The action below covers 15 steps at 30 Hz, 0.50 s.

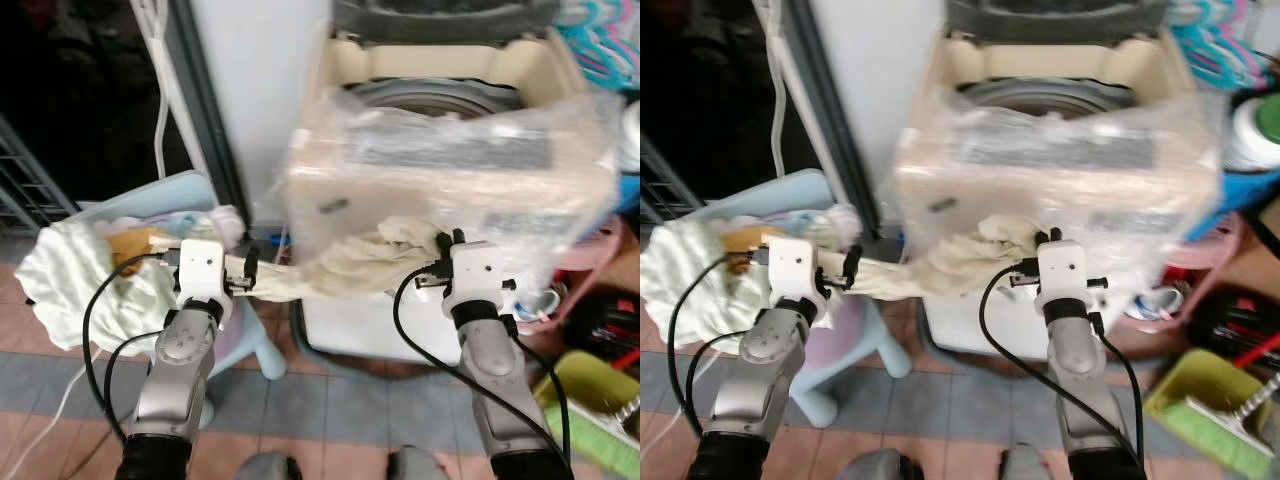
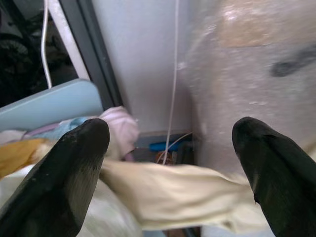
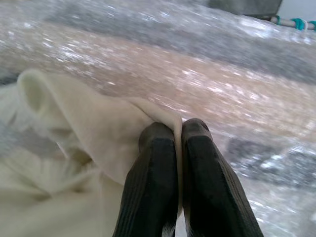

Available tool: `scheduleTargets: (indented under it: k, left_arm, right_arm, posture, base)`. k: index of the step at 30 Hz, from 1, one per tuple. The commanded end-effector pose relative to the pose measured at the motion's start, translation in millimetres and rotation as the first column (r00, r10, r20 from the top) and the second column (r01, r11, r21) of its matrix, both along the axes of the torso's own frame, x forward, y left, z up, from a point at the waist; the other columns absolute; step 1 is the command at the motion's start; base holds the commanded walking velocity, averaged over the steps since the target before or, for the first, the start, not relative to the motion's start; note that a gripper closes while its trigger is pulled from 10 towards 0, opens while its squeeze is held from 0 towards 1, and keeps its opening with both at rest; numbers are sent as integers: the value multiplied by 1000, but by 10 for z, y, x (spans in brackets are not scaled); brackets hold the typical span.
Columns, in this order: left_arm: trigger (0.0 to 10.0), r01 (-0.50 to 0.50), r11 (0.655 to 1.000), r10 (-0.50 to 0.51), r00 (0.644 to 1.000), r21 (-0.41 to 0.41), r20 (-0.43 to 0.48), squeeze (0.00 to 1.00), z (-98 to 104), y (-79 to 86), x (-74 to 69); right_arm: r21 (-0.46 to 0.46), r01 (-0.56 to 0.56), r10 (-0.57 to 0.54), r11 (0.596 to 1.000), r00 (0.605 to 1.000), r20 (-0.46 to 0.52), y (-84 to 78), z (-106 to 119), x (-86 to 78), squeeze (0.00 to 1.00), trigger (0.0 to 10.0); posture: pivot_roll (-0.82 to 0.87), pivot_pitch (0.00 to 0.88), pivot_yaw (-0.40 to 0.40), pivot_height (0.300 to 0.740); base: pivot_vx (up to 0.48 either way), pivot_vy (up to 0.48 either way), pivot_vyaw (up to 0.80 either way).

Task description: Clothes washing

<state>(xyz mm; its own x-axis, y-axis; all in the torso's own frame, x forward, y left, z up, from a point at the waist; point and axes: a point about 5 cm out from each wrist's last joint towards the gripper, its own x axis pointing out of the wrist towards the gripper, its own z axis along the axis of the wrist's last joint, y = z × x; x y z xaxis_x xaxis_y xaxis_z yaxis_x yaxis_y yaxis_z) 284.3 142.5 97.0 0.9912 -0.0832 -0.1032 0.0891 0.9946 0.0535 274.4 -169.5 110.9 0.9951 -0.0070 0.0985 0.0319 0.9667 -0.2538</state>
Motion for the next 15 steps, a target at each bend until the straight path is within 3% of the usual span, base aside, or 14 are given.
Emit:
scheduleTargets:
  k: [1, 8, 15]
  left_arm:
    - [10000, -15, 1000, 15, 1000, 0, -10, 0, -4, 6, -29]
    - [10000, -38, 999, 37, 999, -33, -30, 0, -46, 40, -49]
    - [10000, -89, 995, 88, 996, -41, -32, 0, -58, 105, -58]
  right_arm:
    - [-1, -4, 4, 1000, 1000, 18, -16, 41, 2, 0, 10000]
    - [4, -77, 77, 997, 997, 18, 61, 72, 19, 0, 10000]
    - [42, -315, 312, 948, 948, 69, 355, 315, 93, 0, 10000]
  posture:
    - [-41, 107, 98, 740]
    - [-52, 85, 100, 740]
    - [-60, 60, 99, 740]
  base:
    - [0, 0, 0]
    - [0, 0, 0]
    - [0, 0, 0]
